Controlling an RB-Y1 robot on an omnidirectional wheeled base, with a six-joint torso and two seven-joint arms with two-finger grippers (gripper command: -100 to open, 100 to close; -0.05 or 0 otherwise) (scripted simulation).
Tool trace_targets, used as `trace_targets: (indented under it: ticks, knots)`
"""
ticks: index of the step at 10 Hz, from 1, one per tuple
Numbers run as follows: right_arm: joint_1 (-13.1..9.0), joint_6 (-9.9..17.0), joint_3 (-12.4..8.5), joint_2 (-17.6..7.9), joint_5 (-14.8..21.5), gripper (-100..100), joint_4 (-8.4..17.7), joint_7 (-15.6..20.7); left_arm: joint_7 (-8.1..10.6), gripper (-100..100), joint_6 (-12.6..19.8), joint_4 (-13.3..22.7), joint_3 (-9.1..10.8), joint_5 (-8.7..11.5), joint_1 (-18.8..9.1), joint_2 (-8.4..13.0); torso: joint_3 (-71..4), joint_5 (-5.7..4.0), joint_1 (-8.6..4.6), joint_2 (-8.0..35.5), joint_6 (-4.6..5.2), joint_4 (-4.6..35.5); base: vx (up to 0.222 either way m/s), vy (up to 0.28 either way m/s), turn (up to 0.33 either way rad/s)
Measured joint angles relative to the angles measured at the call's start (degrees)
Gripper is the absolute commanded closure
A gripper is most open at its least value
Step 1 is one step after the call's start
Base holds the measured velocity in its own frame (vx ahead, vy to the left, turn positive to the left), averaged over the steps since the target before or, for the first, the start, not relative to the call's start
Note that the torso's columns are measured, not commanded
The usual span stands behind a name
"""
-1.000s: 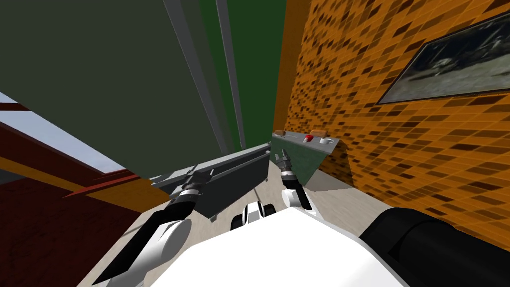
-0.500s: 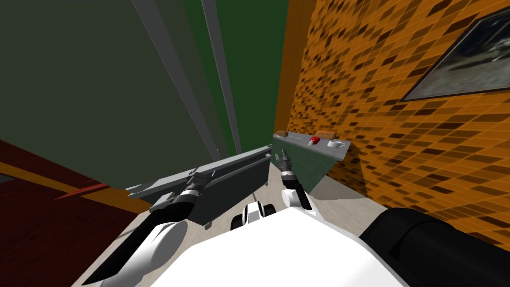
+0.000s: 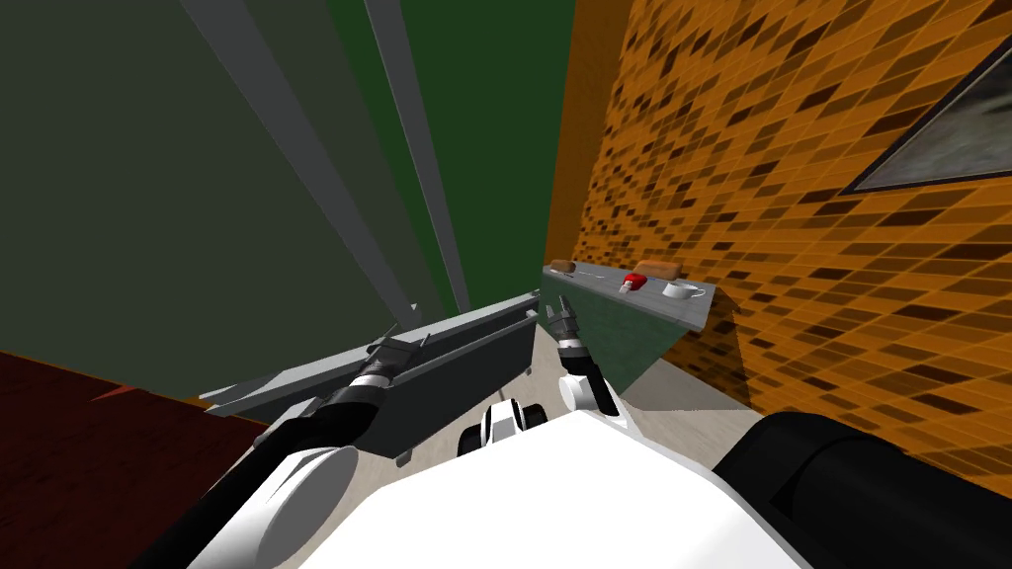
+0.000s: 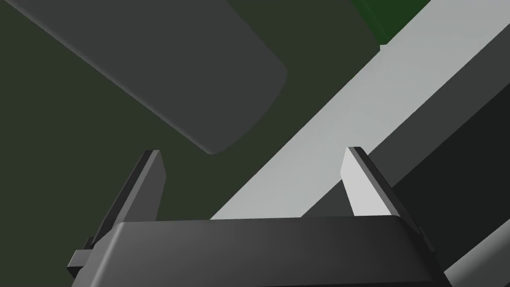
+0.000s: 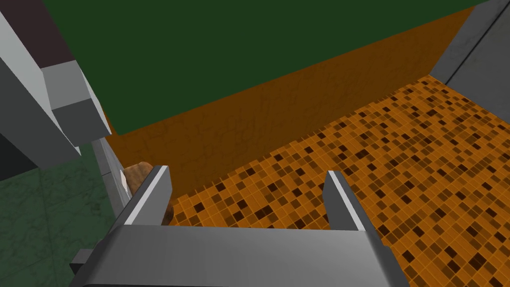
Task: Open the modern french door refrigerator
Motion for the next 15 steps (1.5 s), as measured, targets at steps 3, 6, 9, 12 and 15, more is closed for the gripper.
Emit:
trace_targets:
  ticks: [3, 6, 9, 12, 15]
  knots:
    - [0.0, 0.0, 0.0, 0.0, 0.0, 0, 0.0, 0.0, 0.34, -100, 1.1, -3.9, -0.02, 0.5, -0.1, 0.1, 0.0, -0.01, -0.03, -0.1, 0.0, 0.0, 0.018, -0.018, 0.008]
    - [0.0, 0.0, 0.0, 0.0, 0.0, 0, 0.0, 0.0, -0.54, -100, 0.3, 0.3, 3.0, 1.6, -3.9, 2.2, 0.1, -0.02, -0.09, 0.2, -0.02, 0.1, -0.103, -0.005, -0.143]
    - [0.0, 0.0, 0.0, 0.0, 0.0, 0, 0.0, 0.0, -2.01, -100, 0.1, 5.2, 4.99, 1.2, -7.9, 2.8, 0.0, -0.04, -0.12, -0.1, -0.04, 0.0, -0.118, -0.026, -0.135]
    - [0.0, 0.0, 0.0, 0.0, 0.0, 0, 0.0, 0.0, -3.27, -100, -0.6, 10.3, 7.84, 2.0, -12.0, 4.5, -0.1, -0.02, -0.06, -0.1, -0.04, 0.0, -0.092, -0.005, -0.136]
    - [0.0, 0.0, 0.0, 0.0, 0.0, 0, 0.0, 0.0, -4.68, -100, -1.5, 15.9, 10.39, 2.3, -15.8, 5.9, 0.0, -0.05, -0.15, 0.0, -0.04, 0.0, -0.101, -0.031, -0.135]
